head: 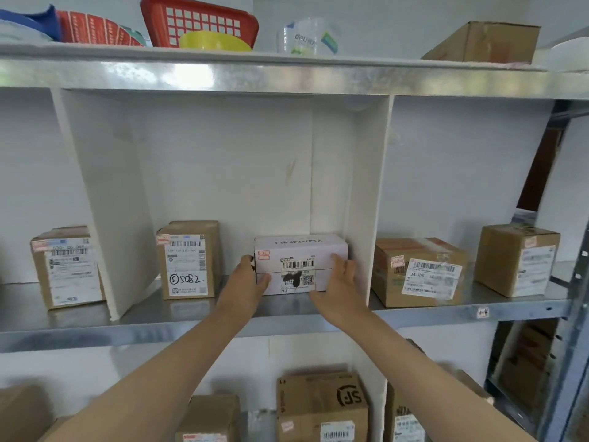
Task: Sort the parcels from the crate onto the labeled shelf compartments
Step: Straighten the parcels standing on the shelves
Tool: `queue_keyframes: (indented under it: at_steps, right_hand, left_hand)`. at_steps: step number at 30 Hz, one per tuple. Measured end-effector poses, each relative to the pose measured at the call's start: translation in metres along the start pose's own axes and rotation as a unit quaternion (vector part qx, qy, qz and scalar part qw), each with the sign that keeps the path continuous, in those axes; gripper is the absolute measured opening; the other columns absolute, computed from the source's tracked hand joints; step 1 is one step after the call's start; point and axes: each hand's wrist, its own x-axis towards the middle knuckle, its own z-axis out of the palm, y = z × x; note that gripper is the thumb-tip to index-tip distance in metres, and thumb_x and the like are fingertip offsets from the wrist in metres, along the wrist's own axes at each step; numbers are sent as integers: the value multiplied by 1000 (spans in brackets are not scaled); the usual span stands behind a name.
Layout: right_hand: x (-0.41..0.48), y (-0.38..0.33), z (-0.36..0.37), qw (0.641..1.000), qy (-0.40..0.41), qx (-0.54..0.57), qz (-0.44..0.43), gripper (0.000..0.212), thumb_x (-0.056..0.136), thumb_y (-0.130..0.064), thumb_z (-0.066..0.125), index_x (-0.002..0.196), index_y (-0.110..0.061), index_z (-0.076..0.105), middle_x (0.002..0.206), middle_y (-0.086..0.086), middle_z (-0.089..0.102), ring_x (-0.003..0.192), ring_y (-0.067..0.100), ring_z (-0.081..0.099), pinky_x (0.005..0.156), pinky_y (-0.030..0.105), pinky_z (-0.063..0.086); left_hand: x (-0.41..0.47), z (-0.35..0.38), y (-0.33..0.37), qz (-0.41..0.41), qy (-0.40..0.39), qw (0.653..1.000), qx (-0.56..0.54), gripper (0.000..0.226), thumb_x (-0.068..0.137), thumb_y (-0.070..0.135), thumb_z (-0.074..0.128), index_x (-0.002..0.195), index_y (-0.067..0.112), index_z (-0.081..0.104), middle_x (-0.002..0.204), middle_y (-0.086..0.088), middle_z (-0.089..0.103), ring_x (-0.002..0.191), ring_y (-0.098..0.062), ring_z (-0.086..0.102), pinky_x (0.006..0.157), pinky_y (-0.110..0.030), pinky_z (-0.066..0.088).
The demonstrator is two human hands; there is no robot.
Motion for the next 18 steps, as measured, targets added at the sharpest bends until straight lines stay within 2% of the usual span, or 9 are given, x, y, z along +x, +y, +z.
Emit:
queue_keyframes:
  at_steps: [3,6,10,15,18]
  right_hand:
    - [-2,7,0,999,9,17,-31,78,91,-23,61,152,-11,13,147,7,15,137,27,27,107,35,33]
    - [-11,11,-4,997,21,-9,-79,72,92,-20,56,152,-11,17,148,7,18,138,27,24,111,37,32]
    - [-27,3,-22,985,33,-45,-165,56,96,-20,51,147,-11,30,142,8,35,129,27,39,96,38,44]
    - [-52,-5,-69,963,64,-93,-246,43,98,-23,49,140,-12,43,134,4,47,124,23,46,90,38,47]
    - [-70,7,-102,953,107,-113,-260,39,97,-21,52,134,-12,50,128,3,51,116,22,50,88,38,48]
  left_hand:
    - [-4,0,-2,-12,36,999,-2,51,95,24,62,139,4,42,130,-15,57,117,-28,56,91,-32,43]
    - [-18,-2,1,39,76,996,11,45,93,21,63,134,8,48,131,-9,56,119,-26,55,98,-39,46]
    - [-38,-4,18,127,143,981,44,37,89,12,65,125,6,59,124,-9,63,119,-28,55,104,-39,42]
    - [-60,-4,64,190,97,976,34,36,95,16,60,129,6,56,128,-8,58,120,-25,51,99,-27,37]
    - [-69,1,94,219,73,973,25,36,95,19,60,129,8,57,127,-7,59,120,-25,50,99,-27,38]
